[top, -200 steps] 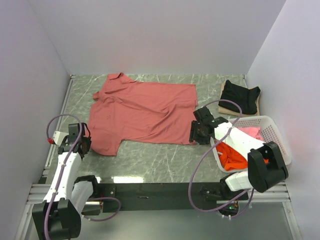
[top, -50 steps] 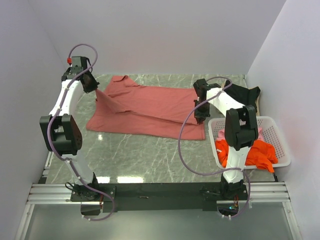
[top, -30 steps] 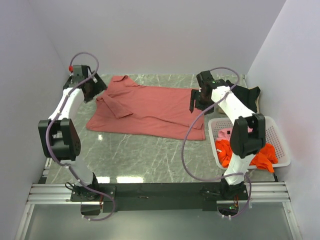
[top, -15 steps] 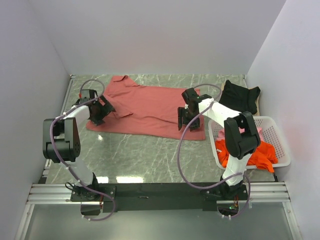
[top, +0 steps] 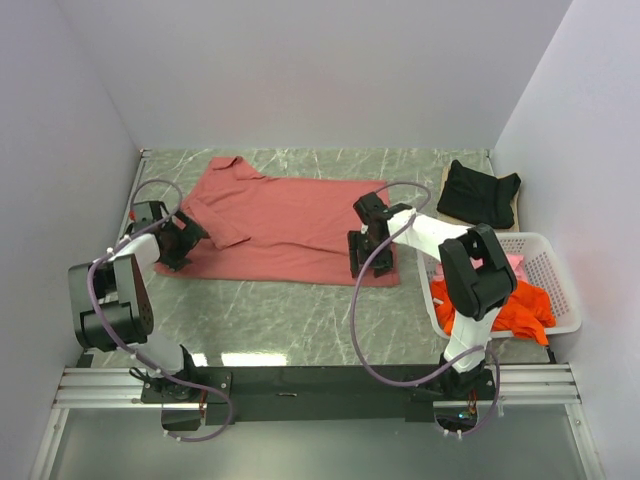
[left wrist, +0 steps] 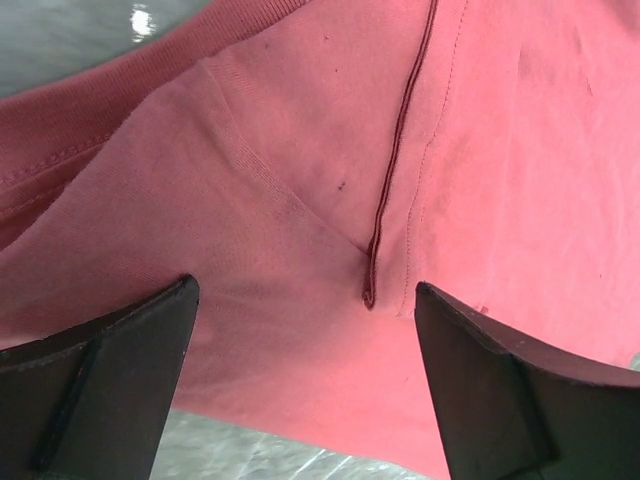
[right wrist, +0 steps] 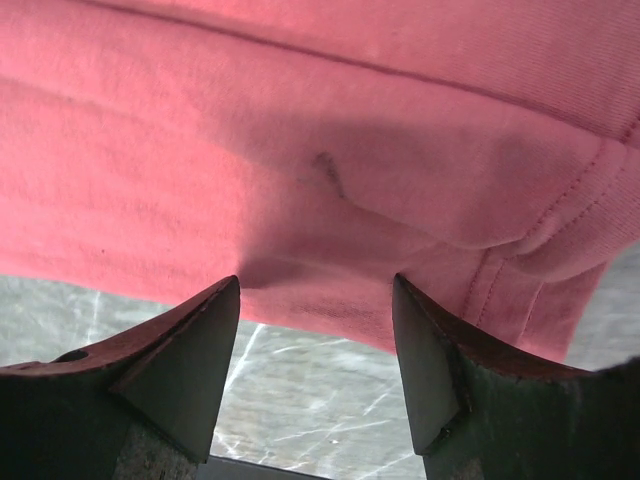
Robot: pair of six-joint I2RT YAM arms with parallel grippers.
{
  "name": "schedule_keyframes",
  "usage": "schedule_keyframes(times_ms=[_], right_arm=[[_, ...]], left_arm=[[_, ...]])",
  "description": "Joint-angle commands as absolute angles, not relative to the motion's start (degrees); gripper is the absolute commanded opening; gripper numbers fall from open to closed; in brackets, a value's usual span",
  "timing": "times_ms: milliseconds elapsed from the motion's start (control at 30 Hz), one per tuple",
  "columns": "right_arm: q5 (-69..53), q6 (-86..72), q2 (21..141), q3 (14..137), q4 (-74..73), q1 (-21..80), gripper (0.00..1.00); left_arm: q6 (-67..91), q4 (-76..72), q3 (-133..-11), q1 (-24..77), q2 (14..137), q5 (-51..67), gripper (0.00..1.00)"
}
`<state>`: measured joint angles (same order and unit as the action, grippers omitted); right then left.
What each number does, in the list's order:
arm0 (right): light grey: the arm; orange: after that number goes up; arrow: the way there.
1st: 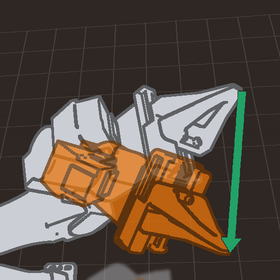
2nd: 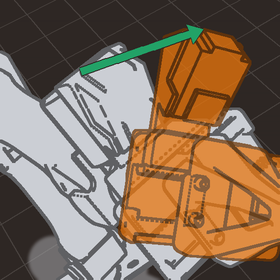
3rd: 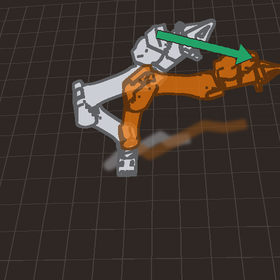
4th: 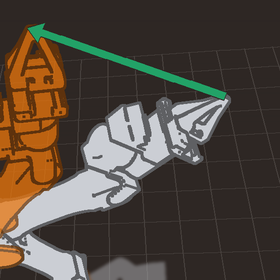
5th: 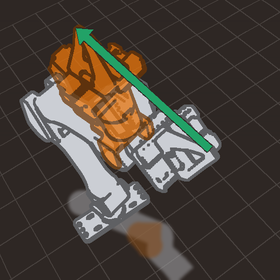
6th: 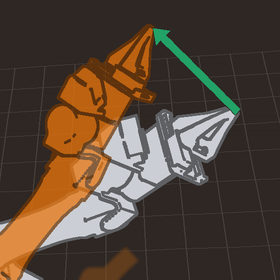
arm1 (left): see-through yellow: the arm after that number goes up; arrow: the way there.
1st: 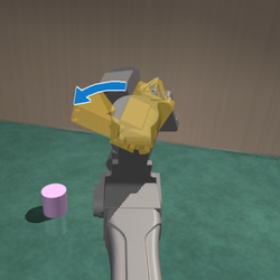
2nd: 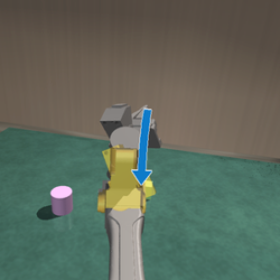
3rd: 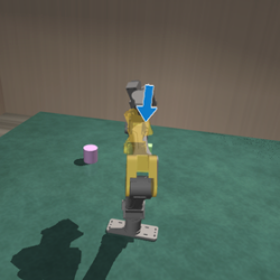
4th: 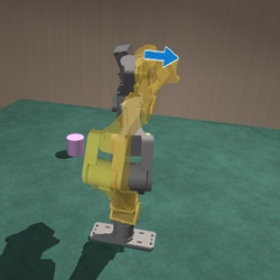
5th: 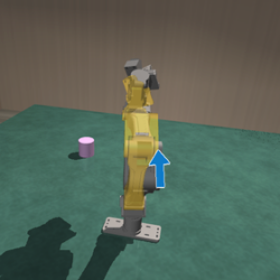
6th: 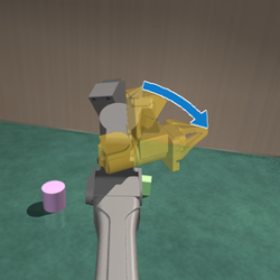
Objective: Fold and stack the t-shirts
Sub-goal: Fold the tshirt
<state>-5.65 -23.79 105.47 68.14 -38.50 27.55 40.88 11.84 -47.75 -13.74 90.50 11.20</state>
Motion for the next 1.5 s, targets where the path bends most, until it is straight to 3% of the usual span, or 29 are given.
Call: schedule_keyframes(times_ms=[0,333,600,900,1133,1467], right_arm=[[-8.3,-26.8,105.2,63.5,-37.8,31.4,0.69],[-11.3,-33.8,97.2,49.8,-36.3,39.3,0.69],[-6.3,-31.5,93.2,58.0,-44.6,39.6,0.70],[-0.1,-30.5,93.3,63.0,-47.9,37.6,0.70],[2.0,-30.8,91.1,58.7,-47.1,36.1,0.68],[3.6,-30.6,93.2,58.4,-41.9,32.6,0.62]], left_arm=[[37.1,14.8,-44.9,-16.3,88.8,9.5,0.97],[34.1,21.3,-44.8,-19.6,82.8,2.3,0.98],[35.9,24.1,-49.4,-17.7,73.0,-3.9,0.97],[41.3,22.5,-52.6,7.6,67.7,-6.8,0.95],[44.2,15.8,-53.4,31.3,75.7,-8.1,0.95],[42.9,2.4,-55.7,41.7,88.7,-2.6,0.95]])
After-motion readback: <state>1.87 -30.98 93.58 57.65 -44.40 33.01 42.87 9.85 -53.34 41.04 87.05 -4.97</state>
